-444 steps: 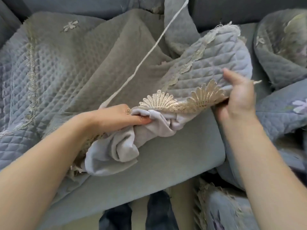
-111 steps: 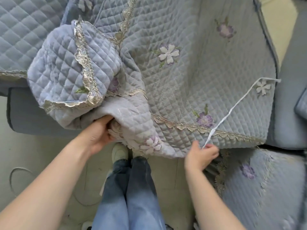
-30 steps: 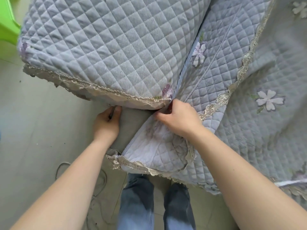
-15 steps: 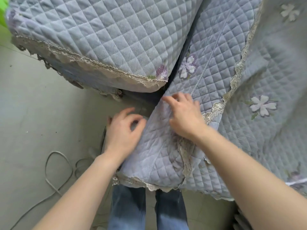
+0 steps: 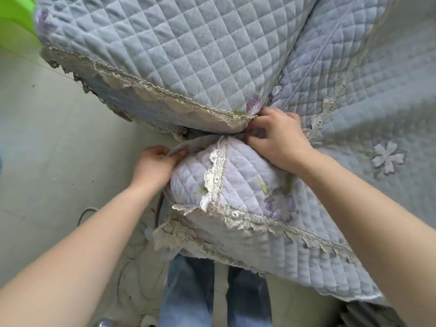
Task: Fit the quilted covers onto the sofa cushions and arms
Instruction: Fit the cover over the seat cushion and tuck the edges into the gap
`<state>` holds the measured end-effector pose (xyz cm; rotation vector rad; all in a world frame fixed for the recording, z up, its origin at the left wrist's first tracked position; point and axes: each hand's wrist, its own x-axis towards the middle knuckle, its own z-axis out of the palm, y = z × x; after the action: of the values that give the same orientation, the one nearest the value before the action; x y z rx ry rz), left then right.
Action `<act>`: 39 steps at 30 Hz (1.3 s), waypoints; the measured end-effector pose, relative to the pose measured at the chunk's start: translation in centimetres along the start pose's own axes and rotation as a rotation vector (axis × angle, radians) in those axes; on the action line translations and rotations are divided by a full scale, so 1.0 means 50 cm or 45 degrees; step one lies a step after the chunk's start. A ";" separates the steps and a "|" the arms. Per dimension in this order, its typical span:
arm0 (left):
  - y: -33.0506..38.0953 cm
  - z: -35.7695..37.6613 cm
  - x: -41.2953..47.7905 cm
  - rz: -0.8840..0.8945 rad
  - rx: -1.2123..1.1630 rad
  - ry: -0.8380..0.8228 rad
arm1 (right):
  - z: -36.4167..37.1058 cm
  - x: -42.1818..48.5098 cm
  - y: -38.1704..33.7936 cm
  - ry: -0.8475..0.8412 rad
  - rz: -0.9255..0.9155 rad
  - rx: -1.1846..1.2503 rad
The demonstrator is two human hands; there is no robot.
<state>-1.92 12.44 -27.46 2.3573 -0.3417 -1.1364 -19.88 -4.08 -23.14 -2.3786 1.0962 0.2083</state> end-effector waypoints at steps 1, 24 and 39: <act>0.001 0.005 0.010 -0.062 0.023 -0.029 | 0.004 -0.010 0.008 -0.002 -0.019 0.034; -0.135 0.001 -0.007 -0.638 -0.975 -0.523 | 0.091 0.006 -0.018 -0.468 -0.144 -0.107; -0.208 -0.055 -0.122 -0.229 -0.784 -0.839 | 0.138 0.010 -0.093 -0.561 -0.052 -0.075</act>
<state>-3.43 24.70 -27.54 1.4644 0.0193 -1.7871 -15.59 1.60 -27.47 -2.2498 0.8389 0.7193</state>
